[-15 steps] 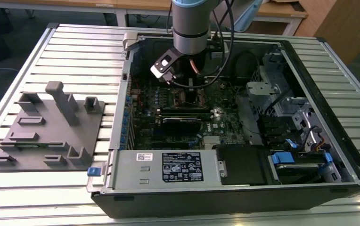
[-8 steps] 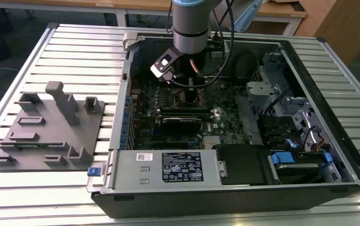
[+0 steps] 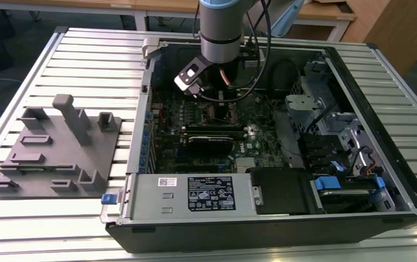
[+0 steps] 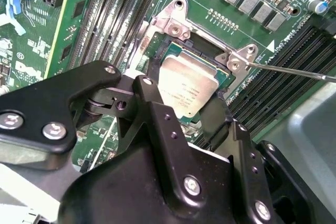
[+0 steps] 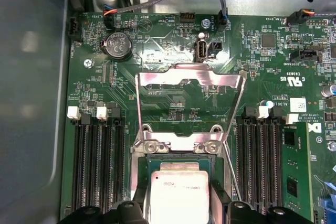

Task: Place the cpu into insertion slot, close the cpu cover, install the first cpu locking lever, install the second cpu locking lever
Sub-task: 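Place the cpu into insertion slot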

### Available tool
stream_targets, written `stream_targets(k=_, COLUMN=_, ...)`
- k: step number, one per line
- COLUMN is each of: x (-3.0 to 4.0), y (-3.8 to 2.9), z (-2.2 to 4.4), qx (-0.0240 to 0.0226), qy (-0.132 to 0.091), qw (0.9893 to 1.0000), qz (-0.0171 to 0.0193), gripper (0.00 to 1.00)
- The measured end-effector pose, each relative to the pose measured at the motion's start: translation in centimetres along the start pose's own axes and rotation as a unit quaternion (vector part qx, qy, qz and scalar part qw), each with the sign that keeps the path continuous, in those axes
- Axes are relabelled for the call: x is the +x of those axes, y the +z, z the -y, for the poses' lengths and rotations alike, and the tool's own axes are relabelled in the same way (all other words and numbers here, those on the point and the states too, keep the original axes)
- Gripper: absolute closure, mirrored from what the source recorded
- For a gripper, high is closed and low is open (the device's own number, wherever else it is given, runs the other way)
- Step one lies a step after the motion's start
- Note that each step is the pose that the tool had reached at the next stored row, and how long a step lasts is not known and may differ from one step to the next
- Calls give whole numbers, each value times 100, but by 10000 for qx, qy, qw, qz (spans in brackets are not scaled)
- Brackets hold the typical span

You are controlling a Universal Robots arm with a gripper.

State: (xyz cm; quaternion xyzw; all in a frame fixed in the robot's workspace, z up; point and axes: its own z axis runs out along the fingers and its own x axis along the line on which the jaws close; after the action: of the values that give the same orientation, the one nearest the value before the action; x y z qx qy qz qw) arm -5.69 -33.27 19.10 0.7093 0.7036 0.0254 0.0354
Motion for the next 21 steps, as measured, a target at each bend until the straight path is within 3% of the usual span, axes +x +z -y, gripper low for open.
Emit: stream_targets(k=21, x=1, y=-7, z=-1, qx=-2, qy=0, qw=10000, qz=-2, gripper=45)
